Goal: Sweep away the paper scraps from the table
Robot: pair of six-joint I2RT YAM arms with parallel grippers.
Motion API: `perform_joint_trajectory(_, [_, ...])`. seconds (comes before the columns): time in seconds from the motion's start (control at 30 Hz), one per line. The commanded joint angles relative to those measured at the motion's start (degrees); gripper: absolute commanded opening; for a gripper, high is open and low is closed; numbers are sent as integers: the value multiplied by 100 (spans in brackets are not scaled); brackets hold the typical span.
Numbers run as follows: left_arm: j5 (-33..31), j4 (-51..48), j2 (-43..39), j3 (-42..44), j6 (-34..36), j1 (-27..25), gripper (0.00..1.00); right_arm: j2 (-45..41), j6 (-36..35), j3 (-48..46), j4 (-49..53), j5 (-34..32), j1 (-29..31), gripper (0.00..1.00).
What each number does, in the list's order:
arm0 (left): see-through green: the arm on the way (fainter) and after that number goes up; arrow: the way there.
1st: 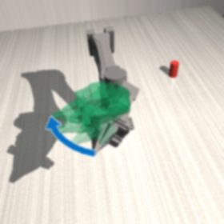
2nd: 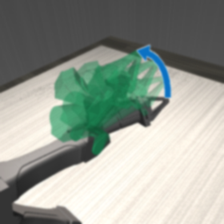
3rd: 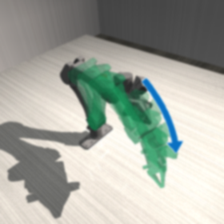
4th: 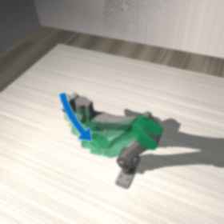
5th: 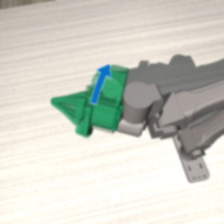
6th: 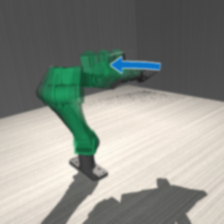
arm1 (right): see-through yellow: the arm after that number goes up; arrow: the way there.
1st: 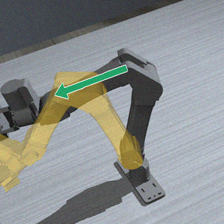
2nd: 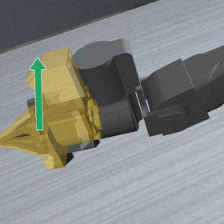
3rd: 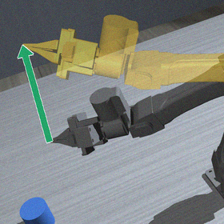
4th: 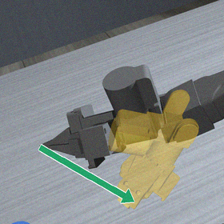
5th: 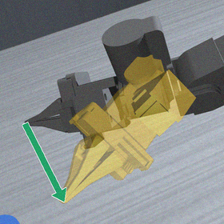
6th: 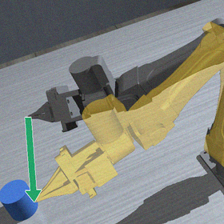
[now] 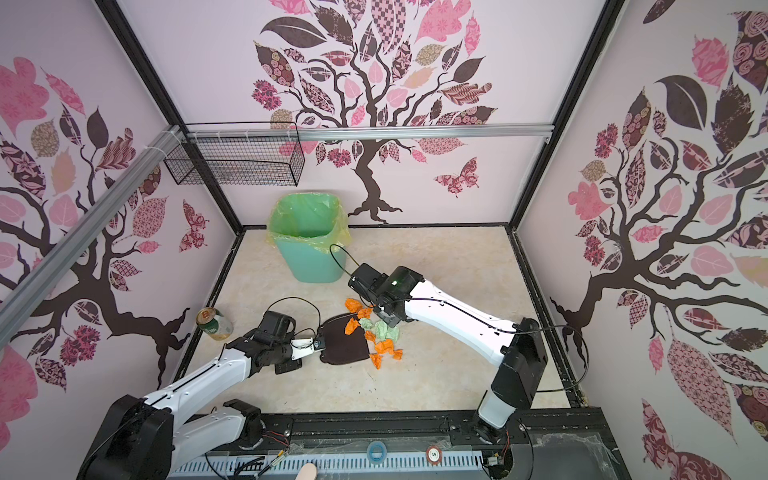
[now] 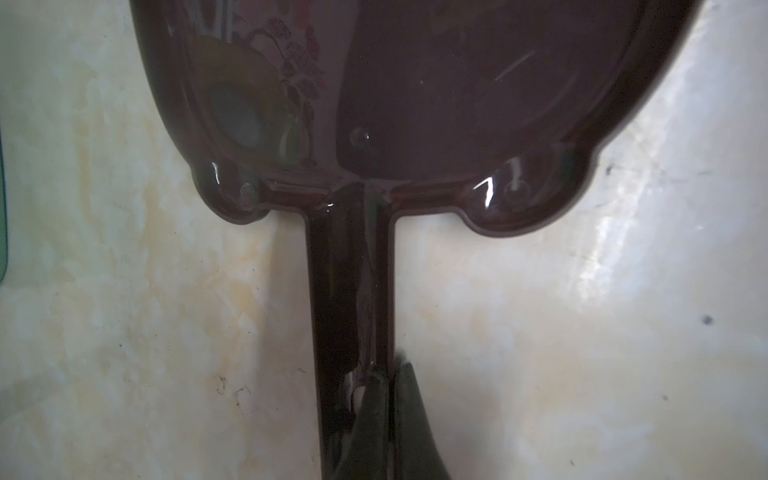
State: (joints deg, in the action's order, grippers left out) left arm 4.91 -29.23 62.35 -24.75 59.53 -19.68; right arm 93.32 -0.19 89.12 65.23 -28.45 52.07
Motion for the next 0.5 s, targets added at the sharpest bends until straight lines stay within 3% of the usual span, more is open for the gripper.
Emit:
perform_joint_trajectory(0.0, [258,-1113,-186,-255,-77,97,0,-231,129,238,44,80,-229,0])
perform_joint_trajectory(0.1, [436,-1549,-365,-670,-71,201,0,-38,288,577,264,457,-624,0])
perform_joint_trajectory(0.3, [489,-1803,-348,-1015,-21,270,0,797,-792,1284,482,-77,-688,0])
perform_joint_trajectory(0.47, [250,-1613,-124,-952,177,510,0,1875,-1147,2563,827,104,-794,0])
